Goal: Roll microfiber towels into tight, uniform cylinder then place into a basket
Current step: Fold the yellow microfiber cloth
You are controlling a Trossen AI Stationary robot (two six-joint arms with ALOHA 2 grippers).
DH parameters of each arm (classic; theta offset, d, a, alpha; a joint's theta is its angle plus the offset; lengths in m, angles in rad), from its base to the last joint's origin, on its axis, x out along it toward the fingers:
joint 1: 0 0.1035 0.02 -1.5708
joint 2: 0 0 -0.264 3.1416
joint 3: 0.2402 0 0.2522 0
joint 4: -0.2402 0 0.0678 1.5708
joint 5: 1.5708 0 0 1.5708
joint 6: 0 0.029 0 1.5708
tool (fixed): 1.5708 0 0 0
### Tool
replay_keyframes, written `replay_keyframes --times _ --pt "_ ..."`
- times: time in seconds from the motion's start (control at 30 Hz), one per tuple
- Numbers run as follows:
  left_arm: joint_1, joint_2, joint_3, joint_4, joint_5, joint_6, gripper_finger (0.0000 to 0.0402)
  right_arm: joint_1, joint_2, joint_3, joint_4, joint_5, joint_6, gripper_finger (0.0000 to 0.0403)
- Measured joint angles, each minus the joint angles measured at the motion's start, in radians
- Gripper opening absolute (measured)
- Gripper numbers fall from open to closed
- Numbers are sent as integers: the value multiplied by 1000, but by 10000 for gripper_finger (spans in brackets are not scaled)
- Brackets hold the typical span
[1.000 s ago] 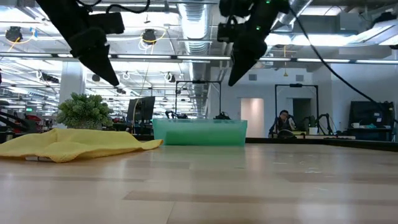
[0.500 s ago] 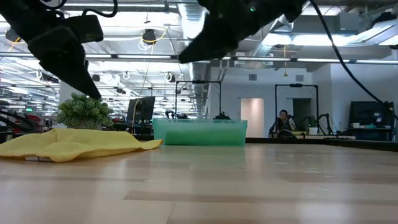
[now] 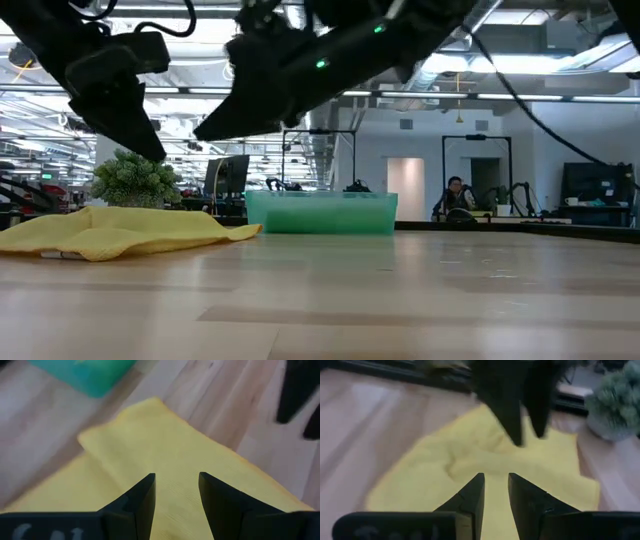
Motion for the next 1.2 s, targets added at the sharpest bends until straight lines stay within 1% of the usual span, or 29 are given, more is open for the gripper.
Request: replay_keyframes --times 0.13,0.23,0.37,0.5,0.6,0.63,0.73,0.9,1.2 --pt "2 0 0 -14 76 -72 144 -52 48 57 -57 0 54 108" --pt "1 0 0 -28 109 -118 144 -90 53 70 -100 0 93 108" --pt "1 0 0 -43 112 -155 144 -125 53 70 -123 -7 112 108" --pt "1 0 0 -43 114 -157 144 -149 53 70 -121 -11 120 108" --pt "1 0 0 -34 113 -157 144 -159 87 72 -117 -13 143 108" --pt "1 0 0 -35 110 -157 144 -160 94 66 -142 -13 155 108" --pt "1 0 0 -35 104 -156 144 -157 135 74 -110 -12 163 108" --pt "1 0 0 -35 97 -156 144 -149 147 76 -101 -11 173 108" --pt "1 0 0 -35 89 -155 144 -172 151 73 -181 -8 230 108"
